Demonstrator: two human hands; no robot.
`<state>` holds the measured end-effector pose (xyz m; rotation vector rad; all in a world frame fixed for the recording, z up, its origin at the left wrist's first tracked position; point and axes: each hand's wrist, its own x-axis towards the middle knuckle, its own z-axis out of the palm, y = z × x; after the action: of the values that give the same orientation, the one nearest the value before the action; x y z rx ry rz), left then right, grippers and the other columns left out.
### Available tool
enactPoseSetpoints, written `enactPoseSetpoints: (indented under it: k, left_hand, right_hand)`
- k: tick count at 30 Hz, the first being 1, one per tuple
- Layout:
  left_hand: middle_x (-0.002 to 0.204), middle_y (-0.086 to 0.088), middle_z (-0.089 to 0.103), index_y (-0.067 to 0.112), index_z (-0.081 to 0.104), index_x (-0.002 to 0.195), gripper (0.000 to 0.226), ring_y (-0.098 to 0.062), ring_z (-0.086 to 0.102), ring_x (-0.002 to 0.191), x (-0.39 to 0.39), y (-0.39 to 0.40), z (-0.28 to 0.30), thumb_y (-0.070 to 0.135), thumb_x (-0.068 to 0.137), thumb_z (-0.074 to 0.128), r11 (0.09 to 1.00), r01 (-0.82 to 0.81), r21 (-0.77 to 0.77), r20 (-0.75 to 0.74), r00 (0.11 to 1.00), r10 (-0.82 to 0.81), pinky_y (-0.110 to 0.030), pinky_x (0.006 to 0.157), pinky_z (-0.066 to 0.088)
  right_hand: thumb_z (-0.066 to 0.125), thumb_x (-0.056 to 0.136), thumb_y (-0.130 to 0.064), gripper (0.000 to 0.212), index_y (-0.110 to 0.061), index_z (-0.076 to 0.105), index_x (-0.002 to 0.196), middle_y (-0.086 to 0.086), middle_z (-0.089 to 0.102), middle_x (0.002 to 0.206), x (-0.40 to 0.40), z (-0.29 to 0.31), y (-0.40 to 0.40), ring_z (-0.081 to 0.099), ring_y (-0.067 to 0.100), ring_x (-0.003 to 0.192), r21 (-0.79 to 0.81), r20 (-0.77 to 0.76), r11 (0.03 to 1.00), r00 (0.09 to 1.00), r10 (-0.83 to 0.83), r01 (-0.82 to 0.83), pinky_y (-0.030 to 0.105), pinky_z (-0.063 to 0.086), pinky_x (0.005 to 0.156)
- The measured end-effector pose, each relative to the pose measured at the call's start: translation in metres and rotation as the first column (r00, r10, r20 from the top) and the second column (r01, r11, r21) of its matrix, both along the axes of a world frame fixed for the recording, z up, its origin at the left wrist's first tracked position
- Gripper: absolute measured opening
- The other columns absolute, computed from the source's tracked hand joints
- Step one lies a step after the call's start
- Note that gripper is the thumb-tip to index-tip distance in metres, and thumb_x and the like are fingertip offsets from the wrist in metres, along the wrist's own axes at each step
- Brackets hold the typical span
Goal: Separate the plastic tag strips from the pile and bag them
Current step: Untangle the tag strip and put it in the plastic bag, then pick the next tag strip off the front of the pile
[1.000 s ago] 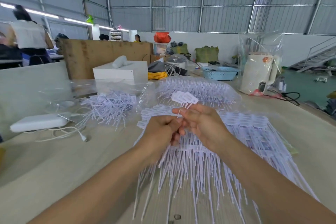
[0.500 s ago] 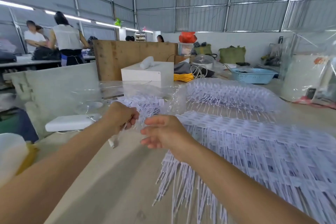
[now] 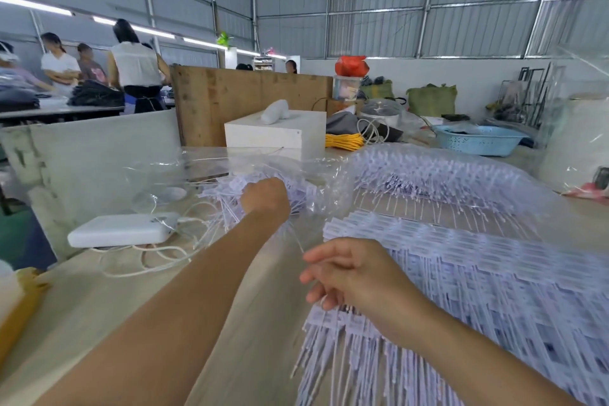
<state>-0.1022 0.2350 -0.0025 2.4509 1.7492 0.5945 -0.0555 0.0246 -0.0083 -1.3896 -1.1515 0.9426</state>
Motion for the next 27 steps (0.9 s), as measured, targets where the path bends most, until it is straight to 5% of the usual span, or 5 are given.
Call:
enactPoseSetpoints:
  k: [8, 16, 19, 24, 27]
  left_hand:
    - [0.132, -0.014, 0.045, 0.012, 0.052, 0.125, 0.035, -0.031, 0.039, 0.125, -0.016, -0.048, 0.018, 0.027, 0.093, 0.051, 0.993, 0.02, 0.112, -0.364, 0.931, 0.023, -0.041, 0.098, 0.035]
    - [0.087, -0.008, 0.057, 0.014, 0.048, 0.071, 0.031, -0.027, 0.059, 0.09, -0.031, -0.174, 0.049, 0.033, 0.095, 0.048, 0.925, 0.375, 0.064, -0.146, 0.92, -0.363, -0.031, 0.067, 0.04]
    - [0.083, -0.006, 0.063, 0.011, 0.065, 0.082, 0.025, -0.023, 0.06, 0.08, -0.027, -0.212, 0.042, 0.029, 0.093, 0.052, 0.825, 0.565, 0.007, -0.064, 0.823, -0.564, -0.03, 0.065, 0.045]
    - [0.093, 0.001, 0.065, 0.013, 0.069, 0.098, 0.016, -0.013, 0.058, 0.086, 0.011, -0.248, 0.014, 0.02, 0.093, 0.055, 0.561, 0.827, -0.052, -0.027, 0.56, -0.828, -0.023, 0.077, 0.045]
    - [0.098, -0.003, 0.057, 0.011, 0.066, 0.109, 0.022, -0.021, 0.055, 0.096, 0.05, -0.26, 0.001, 0.024, 0.093, 0.055, 0.5, 0.866, 0.02, -0.038, 0.5, -0.865, -0.025, 0.082, 0.041]
  right_hand:
    - [0.055, 0.088, 0.008, 0.015, 0.0, 0.063, 0.098, 0.008, 0.069, 0.073, 0.001, 0.011, -0.015, 0.063, 0.014, 0.054, 0.014, -0.1, 0.993, 0.989, -0.113, 0.115, 0.02, 0.049, 0.05]
    - [0.054, 0.088, 0.006, 0.016, -0.003, 0.064, 0.097, 0.006, 0.069, 0.074, 0.011, 0.029, -0.073, 0.063, 0.013, 0.053, 0.028, -0.094, 0.988, 0.984, -0.152, 0.155, 0.021, 0.051, 0.053]
    - [0.058, 0.088, 0.002, 0.013, -0.008, 0.066, 0.088, 0.003, 0.07, 0.071, 0.032, 0.028, -0.109, 0.063, 0.012, 0.052, 0.031, 0.063, 0.97, 0.968, -0.244, 0.242, 0.02, 0.05, 0.05]
    - [0.059, 0.086, 0.005, 0.022, -0.008, 0.063, 0.069, 0.004, 0.064, 0.059, 0.105, 0.018, -0.179, 0.058, 0.012, 0.044, 0.024, 0.293, 0.807, 0.768, -0.57, 0.59, 0.019, 0.044, 0.043]
    - [0.055, 0.086, -0.003, 0.014, -0.006, 0.068, 0.081, 0.009, 0.068, 0.083, 0.149, 0.01, -0.207, 0.064, 0.024, 0.08, 0.042, 0.646, 0.657, 0.481, -0.593, 0.752, 0.032, 0.053, 0.075]
